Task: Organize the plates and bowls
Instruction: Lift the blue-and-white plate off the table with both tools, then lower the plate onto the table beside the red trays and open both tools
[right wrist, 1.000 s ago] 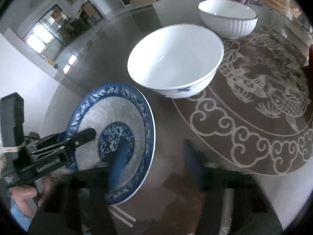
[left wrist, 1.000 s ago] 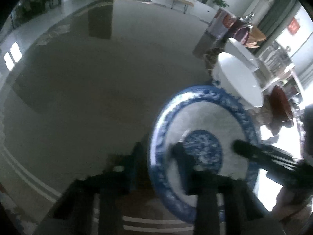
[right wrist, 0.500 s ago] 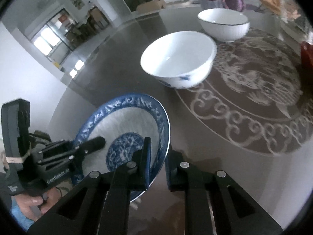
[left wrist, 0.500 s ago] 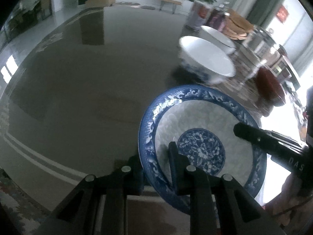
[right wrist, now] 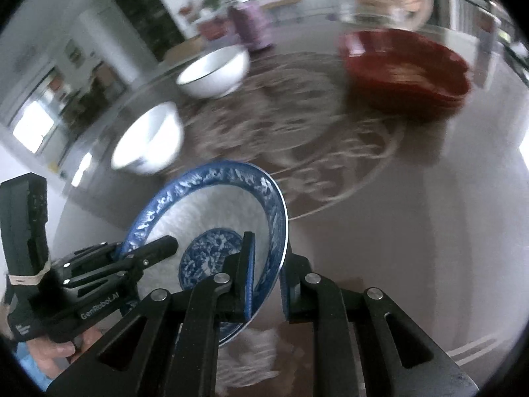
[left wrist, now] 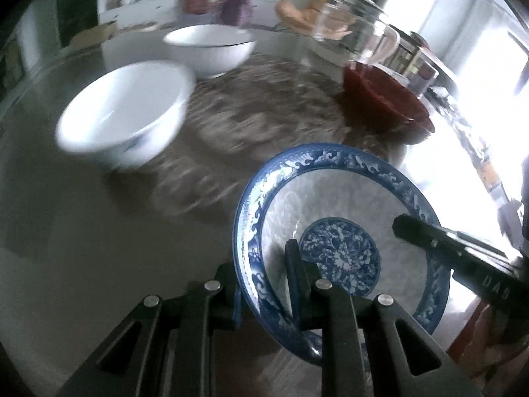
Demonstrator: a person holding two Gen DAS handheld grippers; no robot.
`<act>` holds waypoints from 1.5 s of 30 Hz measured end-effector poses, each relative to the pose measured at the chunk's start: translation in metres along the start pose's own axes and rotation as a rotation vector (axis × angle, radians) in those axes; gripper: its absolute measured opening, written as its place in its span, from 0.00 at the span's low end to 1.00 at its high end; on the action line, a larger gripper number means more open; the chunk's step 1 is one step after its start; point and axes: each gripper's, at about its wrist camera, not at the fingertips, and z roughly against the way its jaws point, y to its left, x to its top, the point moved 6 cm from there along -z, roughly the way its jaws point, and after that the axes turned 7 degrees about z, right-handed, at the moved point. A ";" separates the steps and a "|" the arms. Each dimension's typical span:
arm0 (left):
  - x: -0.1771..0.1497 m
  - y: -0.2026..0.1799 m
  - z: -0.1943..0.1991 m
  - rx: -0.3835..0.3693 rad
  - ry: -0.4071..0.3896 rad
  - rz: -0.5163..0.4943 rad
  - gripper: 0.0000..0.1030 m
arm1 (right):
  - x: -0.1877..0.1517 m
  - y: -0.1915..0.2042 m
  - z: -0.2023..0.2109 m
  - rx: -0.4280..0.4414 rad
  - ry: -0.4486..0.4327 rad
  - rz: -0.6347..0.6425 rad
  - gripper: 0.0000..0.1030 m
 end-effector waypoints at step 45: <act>-0.026 0.068 0.035 0.322 -0.106 0.030 0.81 | -0.041 -0.022 0.070 -0.324 -0.180 0.006 0.69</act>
